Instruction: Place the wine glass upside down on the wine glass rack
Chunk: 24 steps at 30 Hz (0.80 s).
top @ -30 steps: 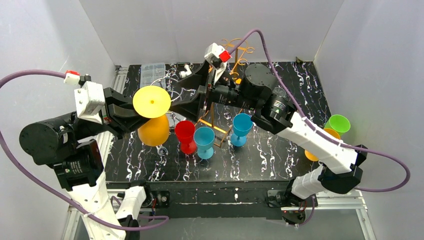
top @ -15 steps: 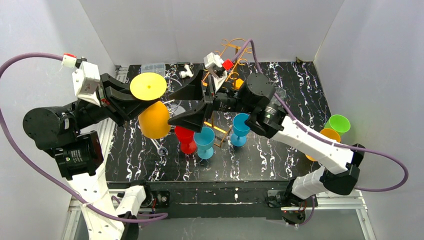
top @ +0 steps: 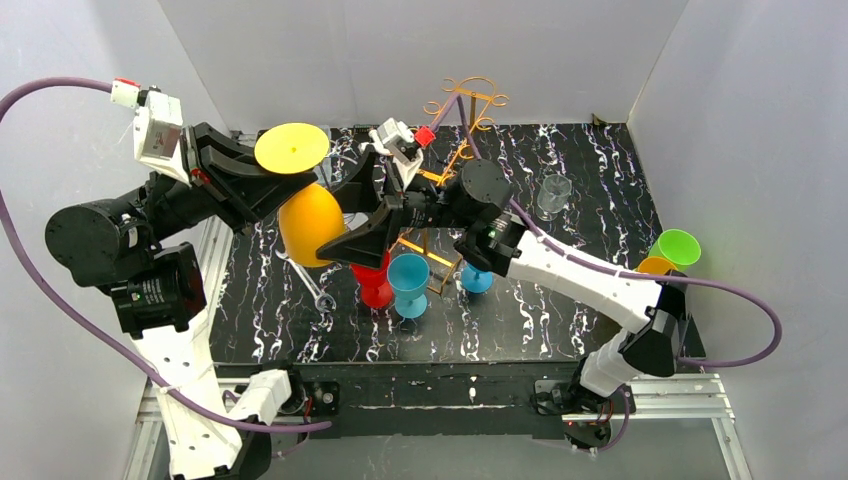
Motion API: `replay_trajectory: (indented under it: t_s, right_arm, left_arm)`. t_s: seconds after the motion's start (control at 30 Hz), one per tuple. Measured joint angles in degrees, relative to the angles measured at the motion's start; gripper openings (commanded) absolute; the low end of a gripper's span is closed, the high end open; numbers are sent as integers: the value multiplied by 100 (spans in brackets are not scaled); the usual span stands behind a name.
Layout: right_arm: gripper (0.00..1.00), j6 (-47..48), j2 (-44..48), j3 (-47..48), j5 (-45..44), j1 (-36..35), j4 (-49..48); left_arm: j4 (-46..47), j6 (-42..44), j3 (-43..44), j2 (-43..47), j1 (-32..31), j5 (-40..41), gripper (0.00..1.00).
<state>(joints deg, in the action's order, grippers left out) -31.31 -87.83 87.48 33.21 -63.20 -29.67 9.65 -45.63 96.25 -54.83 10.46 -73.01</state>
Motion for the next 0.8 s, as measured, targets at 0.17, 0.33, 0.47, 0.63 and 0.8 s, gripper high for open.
replay_trajectory:
  t_s: [0.17,0.33,0.47,0.63,0.8]
  right_arm:
    - [100,-92,-212,55,133,-136,-310]
    - [76,-116,-452,214,214,-243,-367]
    - [61,-66,-459,247,214,-254,-299]
    - [58,160,-442,286,164,-258,-79]
    - [69,549,-295,308,-164,-284,404]
  left_arm:
    - [221,-249,-13,-13,-57,37,0]
    - [330,-361,-63,-9,-83,24,0]
    - [411,-391,-109,-2,-83,63,0]
    - [468,-389,-203,50,-83,107,63]
    - [496,-472,-199,57,-83,131,98]
